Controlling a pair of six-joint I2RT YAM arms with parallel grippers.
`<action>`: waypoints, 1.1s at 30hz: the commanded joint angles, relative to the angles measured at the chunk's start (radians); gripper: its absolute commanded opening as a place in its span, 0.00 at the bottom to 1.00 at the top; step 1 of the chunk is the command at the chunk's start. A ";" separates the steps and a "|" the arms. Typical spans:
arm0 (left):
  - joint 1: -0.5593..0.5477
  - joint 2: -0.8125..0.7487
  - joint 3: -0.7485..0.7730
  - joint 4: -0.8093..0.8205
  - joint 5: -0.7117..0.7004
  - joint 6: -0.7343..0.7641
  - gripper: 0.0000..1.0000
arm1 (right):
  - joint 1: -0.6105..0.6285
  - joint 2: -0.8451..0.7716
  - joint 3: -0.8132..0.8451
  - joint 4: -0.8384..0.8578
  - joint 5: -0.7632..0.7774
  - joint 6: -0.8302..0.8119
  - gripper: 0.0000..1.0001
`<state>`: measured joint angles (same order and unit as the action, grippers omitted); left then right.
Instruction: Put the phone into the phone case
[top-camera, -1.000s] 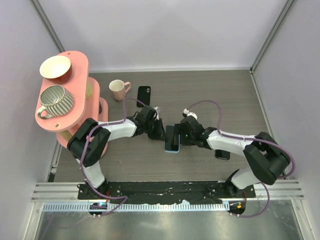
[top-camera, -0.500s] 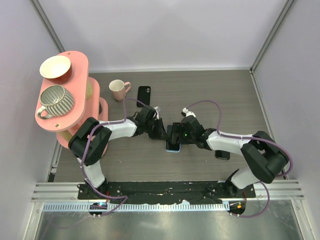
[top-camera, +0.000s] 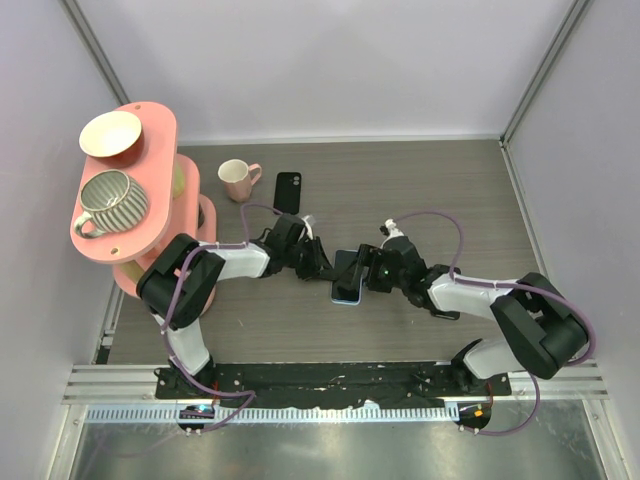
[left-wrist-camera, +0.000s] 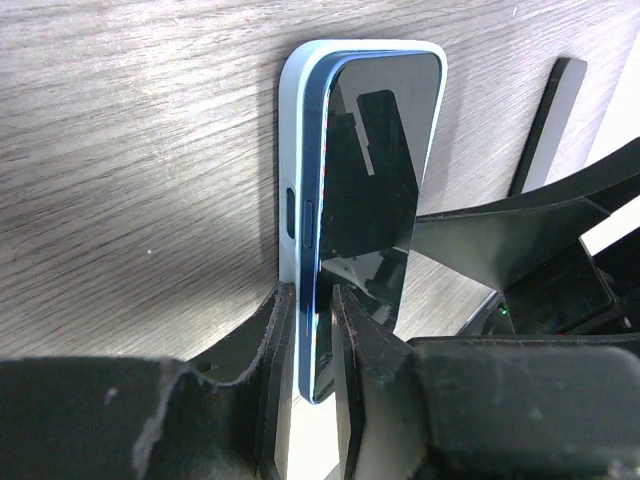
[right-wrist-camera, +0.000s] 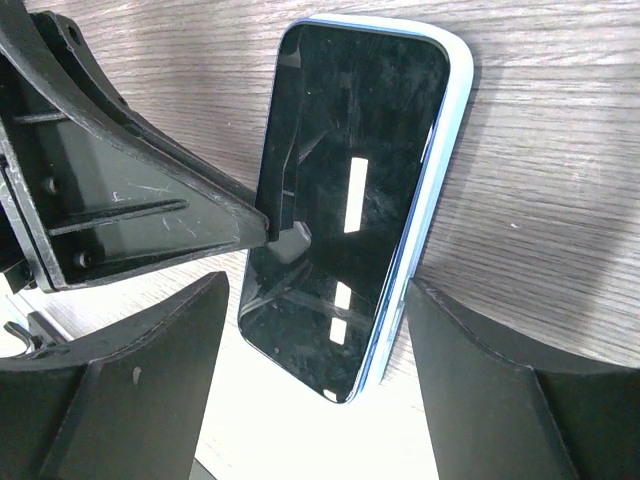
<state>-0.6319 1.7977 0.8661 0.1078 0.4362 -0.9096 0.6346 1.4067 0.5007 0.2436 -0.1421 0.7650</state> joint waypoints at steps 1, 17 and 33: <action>-0.029 0.057 -0.030 0.073 0.026 -0.037 0.23 | 0.013 -0.048 -0.016 0.227 -0.171 0.086 0.77; -0.031 0.011 -0.015 -0.002 -0.022 0.018 0.20 | -0.001 -0.063 0.052 -0.113 0.100 0.002 0.76; -0.029 0.060 0.016 -0.076 -0.048 0.029 0.18 | 0.042 0.020 0.104 -0.173 0.226 -0.021 0.76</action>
<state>-0.6460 1.8084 0.8825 0.1040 0.4286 -0.9012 0.6430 1.3758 0.5552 0.0494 0.0319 0.7574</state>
